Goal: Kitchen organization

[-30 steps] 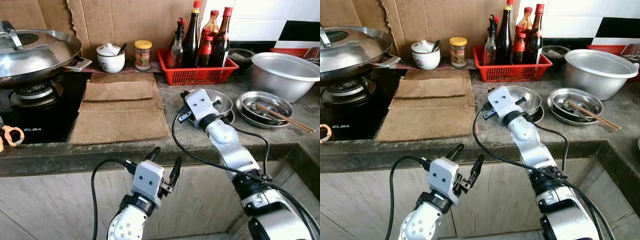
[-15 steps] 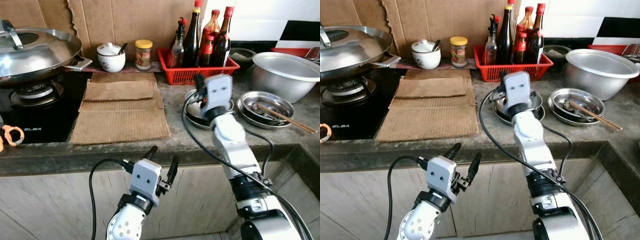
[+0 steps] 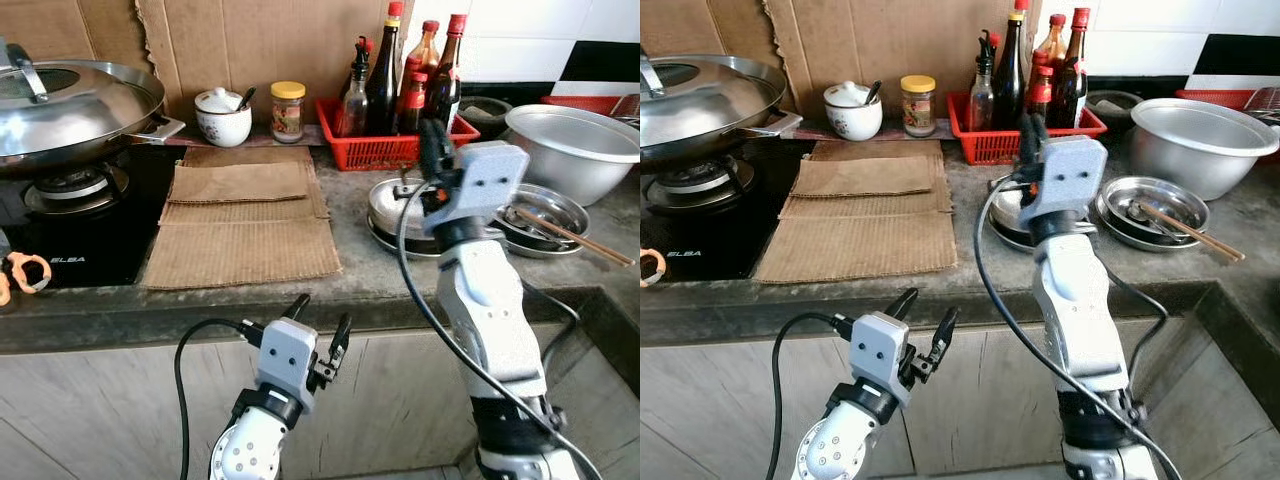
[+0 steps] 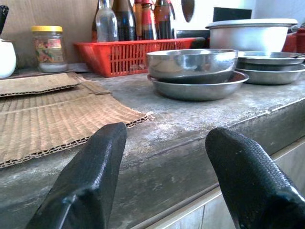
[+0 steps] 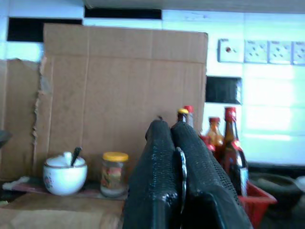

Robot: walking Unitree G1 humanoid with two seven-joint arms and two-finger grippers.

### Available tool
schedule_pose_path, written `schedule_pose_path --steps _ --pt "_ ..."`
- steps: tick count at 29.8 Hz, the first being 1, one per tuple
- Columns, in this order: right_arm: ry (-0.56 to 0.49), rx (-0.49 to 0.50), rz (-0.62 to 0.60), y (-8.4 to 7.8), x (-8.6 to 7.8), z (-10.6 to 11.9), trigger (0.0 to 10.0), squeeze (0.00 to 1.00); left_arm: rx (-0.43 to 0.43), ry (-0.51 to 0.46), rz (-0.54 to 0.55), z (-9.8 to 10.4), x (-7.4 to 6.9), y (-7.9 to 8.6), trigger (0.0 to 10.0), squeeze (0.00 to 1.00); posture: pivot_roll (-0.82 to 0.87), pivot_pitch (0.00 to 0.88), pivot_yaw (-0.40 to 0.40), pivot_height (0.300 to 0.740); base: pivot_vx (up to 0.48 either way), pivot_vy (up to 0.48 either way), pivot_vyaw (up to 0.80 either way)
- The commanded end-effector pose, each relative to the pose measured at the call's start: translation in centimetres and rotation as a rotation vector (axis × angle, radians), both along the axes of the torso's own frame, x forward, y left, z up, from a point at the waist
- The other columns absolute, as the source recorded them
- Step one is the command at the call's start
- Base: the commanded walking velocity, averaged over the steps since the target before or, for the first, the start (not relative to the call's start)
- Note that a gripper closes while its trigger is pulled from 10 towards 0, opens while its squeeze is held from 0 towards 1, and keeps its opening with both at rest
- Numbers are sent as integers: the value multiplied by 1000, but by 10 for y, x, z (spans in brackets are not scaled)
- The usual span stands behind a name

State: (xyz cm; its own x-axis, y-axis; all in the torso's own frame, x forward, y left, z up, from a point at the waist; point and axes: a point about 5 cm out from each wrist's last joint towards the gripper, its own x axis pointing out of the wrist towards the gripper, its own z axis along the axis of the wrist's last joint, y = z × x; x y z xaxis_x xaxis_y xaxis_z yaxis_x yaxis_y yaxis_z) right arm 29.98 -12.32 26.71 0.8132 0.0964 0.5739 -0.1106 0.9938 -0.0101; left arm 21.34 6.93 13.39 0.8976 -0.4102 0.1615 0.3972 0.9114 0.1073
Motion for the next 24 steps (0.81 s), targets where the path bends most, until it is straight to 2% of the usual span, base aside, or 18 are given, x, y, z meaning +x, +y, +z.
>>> schedule_pose_path --steps 1,9,24 --pt "3 32 -25 -9 -4 3 0 0 2 21 -8 -3 1 -1 10000 0 105 0 -45 740 0 0 0" --pt "51 28 -54 -19 -12 -6 0 0 17 25 -27 -6 1 -3 10000 0 99 0 -37 740 0 0 0" --pt "49 33 -75 -25 -14 0 0 0 40 15 -28 -5 4 -1 10000 0 95 0 -30 740 -301 0 0"
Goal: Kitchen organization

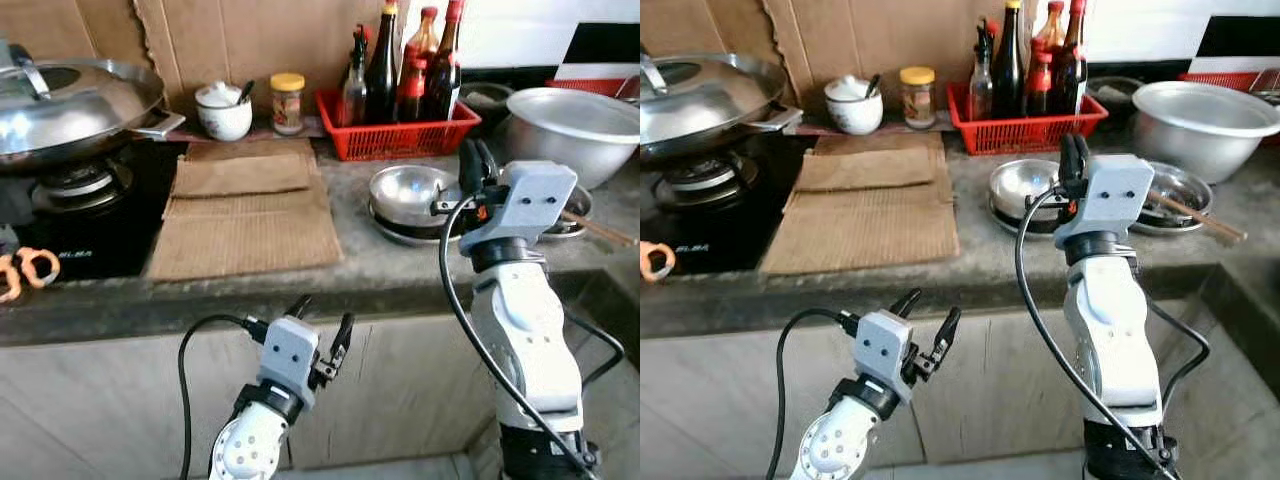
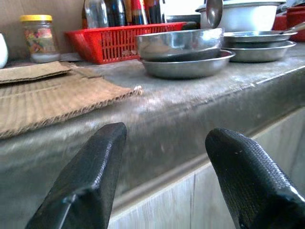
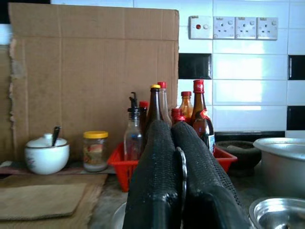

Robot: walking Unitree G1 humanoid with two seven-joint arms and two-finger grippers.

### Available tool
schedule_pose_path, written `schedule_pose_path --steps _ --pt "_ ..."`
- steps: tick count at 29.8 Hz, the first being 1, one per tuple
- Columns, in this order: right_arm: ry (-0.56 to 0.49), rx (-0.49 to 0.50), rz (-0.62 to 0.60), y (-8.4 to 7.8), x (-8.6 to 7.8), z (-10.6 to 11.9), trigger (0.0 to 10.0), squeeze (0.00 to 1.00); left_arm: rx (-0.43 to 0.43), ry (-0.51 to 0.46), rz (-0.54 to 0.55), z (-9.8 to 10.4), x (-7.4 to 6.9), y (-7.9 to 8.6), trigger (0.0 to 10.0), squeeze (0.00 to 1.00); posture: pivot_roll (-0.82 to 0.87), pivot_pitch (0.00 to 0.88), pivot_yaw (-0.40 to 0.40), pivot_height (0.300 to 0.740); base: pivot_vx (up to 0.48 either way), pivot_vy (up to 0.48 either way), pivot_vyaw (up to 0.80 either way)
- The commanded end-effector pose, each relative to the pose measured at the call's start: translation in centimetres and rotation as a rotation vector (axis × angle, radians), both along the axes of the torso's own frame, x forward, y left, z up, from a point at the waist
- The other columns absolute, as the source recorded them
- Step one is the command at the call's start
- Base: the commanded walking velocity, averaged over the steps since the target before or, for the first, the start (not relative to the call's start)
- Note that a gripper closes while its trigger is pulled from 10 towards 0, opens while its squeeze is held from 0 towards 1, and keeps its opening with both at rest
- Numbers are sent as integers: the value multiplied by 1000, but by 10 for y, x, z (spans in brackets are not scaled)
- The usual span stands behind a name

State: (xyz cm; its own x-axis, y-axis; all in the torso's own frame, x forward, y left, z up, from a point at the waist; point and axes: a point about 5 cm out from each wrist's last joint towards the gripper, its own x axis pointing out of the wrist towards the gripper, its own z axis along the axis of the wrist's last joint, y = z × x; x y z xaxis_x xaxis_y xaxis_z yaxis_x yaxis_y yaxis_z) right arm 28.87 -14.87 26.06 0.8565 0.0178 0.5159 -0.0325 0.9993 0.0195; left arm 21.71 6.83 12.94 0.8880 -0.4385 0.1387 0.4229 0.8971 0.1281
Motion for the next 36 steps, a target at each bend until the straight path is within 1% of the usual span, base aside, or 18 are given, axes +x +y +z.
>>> schedule_pose_path --steps 1,8,9,10,11,12,13,17,19,22,23,25,26,27,28,31,32,36 --pt "-21 8 2 0 -3 6 0 0 11 1 -1 0 0 0 10000 0 96 0 -29 740 -319 0 0" --pt "-10 4 4 0 -4 4 0 0 8 -2 -3 1 1 -2 10000 0 92 0 -29 740 -324 0 0" --pt "-7 1 4 0 -4 4 588 0 10 -1 -5 0 1 -2 10000 0 92 0 -29 740 -322 0 0" --pt "-4 0 4 0 -4 3 588 0 12 0 -6 0 1 -2 10000 0 92 0 -29 740 -322 0 0" --pt "7 -4 7 1 -4 1 4078 0 11 5 -7 -1 0 -2 10000 0 90 0 -27 740 -322 0 0" --pt "7 -4 7 1 -4 1 4078 0 11 5 -7 -1 0 -2 10000 0 90 0 -27 740 -322 0 0" --pt "20 -8 19 2 -5 -1 10000 0 12 6 -6 -1 0 -2 10000 0 89 0 -29 740 -326 0 0" --pt "65 -29 28 4 -6 -12 10000 0 12 9 -6 -1 0 -2 10000 0 88 0 -29 740 -326 0 0" --pt "127 -56 36 6 -8 -28 10000 0 12 11 -8 -2 0 -3 10000 0 87 0 -30 740 -324 0 0" --pt "153 -71 41 6 -9 -34 10000 0 13 12 -8 -2 0 -3 10000 0 87 0 -28 740 -325 0 0" --pt "191 -89 41 6 -12 -45 10000 0 13 13 -9 -2 -1 -3 10000 0 86 0 -31 740 -326 0 0" --pt "211 -96 43 6 -13 -50 10000 0 13 14 -9 -2 -1 -3 10000 0 86 0 -31 740 -326 0 0" --pt "265 -109 57 8 -18 -66 10000 0 14 17 -6 -3 -1 -3 10000 0 87 0 -33 740 -315 0 0" --pt "265 -109 57 8 -18 -66 10000 0 14 17 -6 -3 -1 -3 10000 0 87 0 -33 740 -315 0 0" --pt "312 -116 80 12 -24 -79 10000 0 14 20 -1 -4 -1 -2 10000 0 87 0 -32 740 -270 0 0" --pt "334 -124 89 14 -27 -85 10000 0 16 23 2 -4 -1 -2 10000 0 89 0 -32 740 -180 0 0" --pt "364 -129 106 17 -32 -94 10000 0 15 41 6 -6 0 -2 10000 0 88 0 -32 740 0 0 0" --pt "411 -132 121 20 -39 -107 10000 0 11 61 11 -8 0 -1 10000 0 85 0 -30 740 0 0 0"
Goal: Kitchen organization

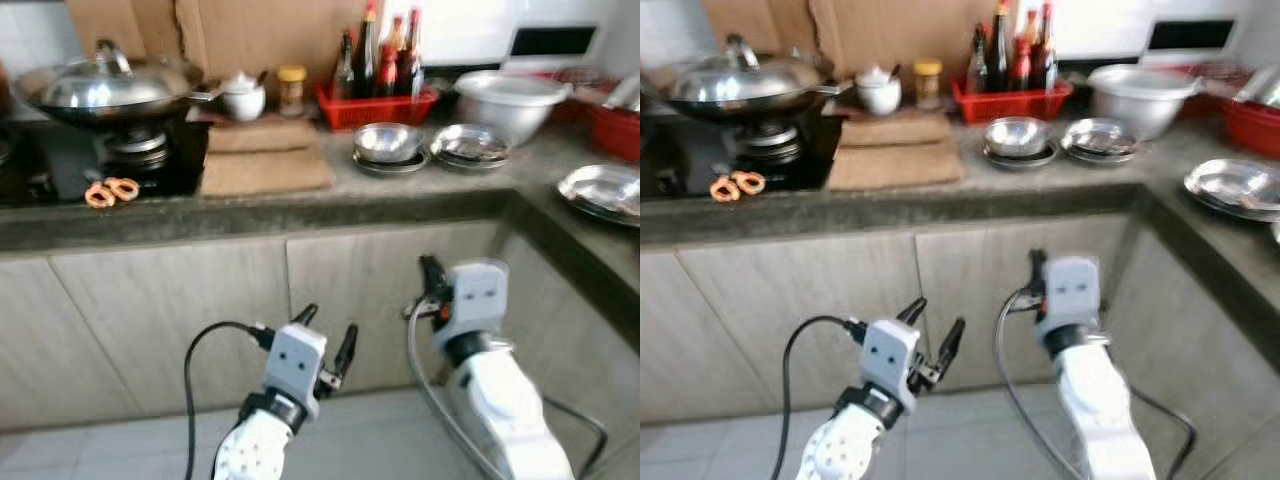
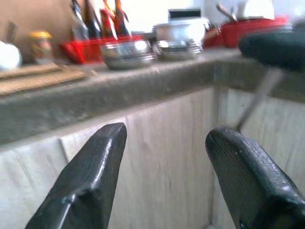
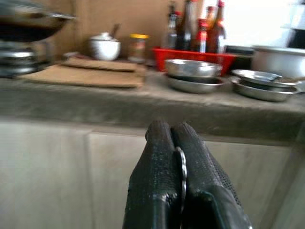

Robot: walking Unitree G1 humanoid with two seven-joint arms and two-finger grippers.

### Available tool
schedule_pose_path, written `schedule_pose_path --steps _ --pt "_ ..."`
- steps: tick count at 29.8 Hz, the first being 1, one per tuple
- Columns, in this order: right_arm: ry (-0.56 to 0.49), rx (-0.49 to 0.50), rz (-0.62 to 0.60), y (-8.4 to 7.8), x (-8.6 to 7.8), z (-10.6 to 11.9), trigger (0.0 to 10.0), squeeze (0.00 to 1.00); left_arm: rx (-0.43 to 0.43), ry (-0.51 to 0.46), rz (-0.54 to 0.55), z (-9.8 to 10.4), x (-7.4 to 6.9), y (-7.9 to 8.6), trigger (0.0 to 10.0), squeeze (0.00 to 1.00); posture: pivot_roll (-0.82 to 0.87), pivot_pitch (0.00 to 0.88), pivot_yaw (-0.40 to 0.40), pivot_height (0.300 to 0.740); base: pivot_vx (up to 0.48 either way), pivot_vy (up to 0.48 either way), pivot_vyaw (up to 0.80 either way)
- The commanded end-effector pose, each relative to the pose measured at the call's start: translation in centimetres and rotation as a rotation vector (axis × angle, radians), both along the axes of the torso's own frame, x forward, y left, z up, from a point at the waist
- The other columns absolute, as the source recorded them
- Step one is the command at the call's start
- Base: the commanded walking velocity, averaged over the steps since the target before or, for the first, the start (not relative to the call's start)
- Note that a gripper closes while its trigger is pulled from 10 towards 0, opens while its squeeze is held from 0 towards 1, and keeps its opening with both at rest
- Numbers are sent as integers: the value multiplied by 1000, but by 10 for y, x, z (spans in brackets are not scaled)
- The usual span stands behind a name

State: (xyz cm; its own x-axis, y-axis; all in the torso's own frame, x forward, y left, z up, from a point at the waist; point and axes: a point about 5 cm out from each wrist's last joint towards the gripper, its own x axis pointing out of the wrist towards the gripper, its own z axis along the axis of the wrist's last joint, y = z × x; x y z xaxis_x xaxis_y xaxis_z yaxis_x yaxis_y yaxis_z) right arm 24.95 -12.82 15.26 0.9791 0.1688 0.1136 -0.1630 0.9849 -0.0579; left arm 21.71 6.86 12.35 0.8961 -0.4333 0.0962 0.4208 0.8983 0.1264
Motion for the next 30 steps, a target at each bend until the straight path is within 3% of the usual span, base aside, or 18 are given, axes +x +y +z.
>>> schedule_pose_path --steps 1,6,12,30 --pt "3 -13 6 -1 -1 -2 10000 0 -7 26 5 -2 -1 -1 10000 0 85 0 -30 740 0 0 0" --pt "47 -30 -5 -2 -9 -14 10000 0 -24 59 13 -5 0 2 10000 0 85 0 -27 740 0 0 0" --pt "71 -19 -17 -2 -15 -19 10000 0 -36 76 13 -6 1 3 10000 0 82 0 -25 740 0 127 -800" --pt "80 -4 -51 2 -19 -22 10000 0 -28 88 -16 -9 -1 3 10000 0 79 0 -10 740 -53 423 -800"
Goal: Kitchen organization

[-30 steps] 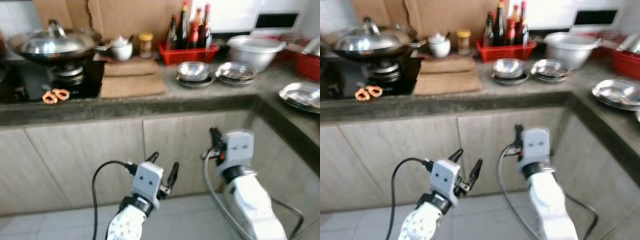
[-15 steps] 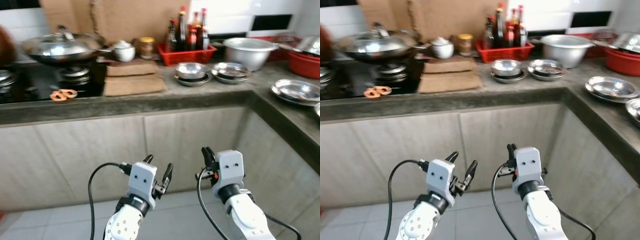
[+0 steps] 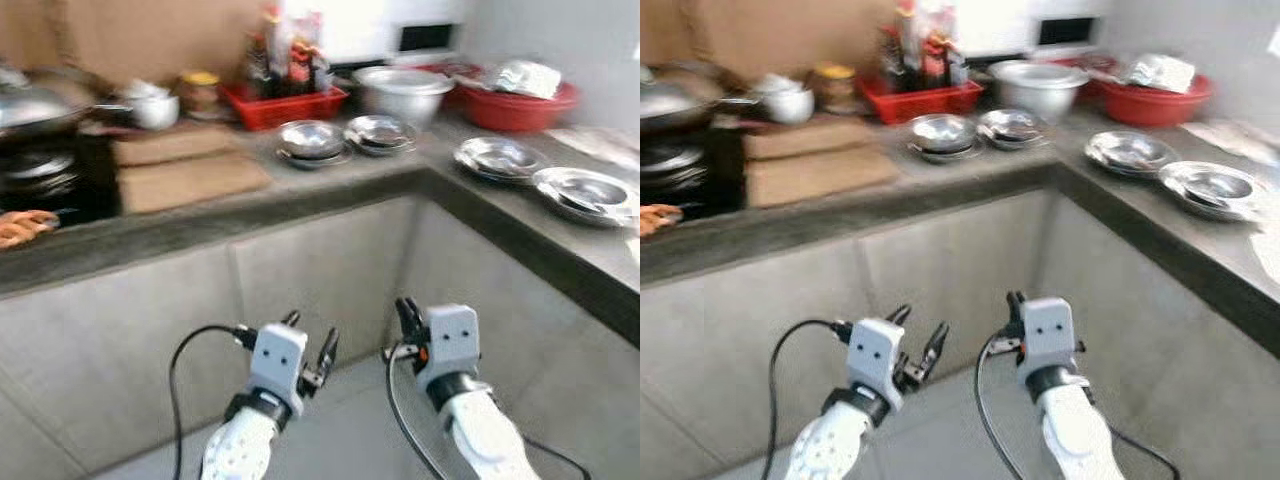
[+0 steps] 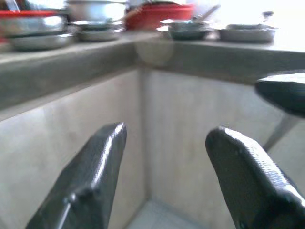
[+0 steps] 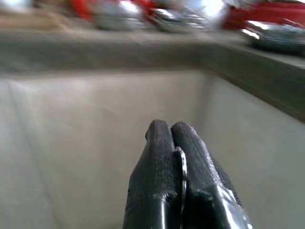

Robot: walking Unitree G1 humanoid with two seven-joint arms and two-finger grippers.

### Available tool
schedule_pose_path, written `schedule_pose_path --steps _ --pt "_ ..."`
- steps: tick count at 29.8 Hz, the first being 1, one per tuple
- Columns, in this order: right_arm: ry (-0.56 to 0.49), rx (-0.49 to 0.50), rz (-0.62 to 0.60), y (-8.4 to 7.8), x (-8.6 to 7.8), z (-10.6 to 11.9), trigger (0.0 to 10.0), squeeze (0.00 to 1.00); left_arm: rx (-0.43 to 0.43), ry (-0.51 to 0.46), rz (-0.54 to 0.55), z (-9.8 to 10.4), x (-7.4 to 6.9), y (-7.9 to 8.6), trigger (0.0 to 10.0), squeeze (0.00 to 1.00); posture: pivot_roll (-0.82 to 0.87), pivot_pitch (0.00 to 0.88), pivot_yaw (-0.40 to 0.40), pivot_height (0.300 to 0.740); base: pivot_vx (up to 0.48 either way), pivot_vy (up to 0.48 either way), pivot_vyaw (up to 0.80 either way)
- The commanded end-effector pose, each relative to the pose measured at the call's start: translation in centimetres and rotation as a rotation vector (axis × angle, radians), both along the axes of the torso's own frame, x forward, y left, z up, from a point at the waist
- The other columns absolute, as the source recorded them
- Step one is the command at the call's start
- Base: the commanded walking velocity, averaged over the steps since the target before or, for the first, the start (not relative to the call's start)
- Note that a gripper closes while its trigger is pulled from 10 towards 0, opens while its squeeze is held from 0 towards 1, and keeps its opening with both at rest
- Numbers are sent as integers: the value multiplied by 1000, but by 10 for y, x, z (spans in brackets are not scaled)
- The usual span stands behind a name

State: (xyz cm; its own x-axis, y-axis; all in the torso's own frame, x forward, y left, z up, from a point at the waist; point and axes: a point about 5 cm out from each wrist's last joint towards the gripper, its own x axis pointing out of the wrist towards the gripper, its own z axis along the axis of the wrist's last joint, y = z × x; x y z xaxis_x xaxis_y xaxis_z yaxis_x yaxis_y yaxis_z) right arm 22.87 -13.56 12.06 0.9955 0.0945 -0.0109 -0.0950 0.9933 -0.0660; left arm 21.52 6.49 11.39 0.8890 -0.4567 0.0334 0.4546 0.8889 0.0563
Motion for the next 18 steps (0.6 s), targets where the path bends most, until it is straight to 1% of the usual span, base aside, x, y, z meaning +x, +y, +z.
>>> schedule_pose_path --steps 1,3,9,14,18 --pt "-42 20 23 10 2 10 10000 0 9 1 14 0 1 7 10000 0 77 0 -9 740 -240 420 -800" --pt "-42 15 19 9 2 10 10000 0 10 2 10 0 1 7 10000 0 77 0 -8 740 0 420 -800" --pt "-37 17 -1 8 1 9 10000 0 28 -5 -2 0 1 6 10000 0 78 0 -7 740 -249 409 -800" --pt "-35 18 -7 8 1 9 10000 0 26 -1 5 0 2 6 10000 0 79 0 -6 740 0 0 -800" --pt "-36 19 -16 9 1 10 10000 0 54 -7 -11 -1 3 5 10000 0 76 0 -2 740 0 0 -800"
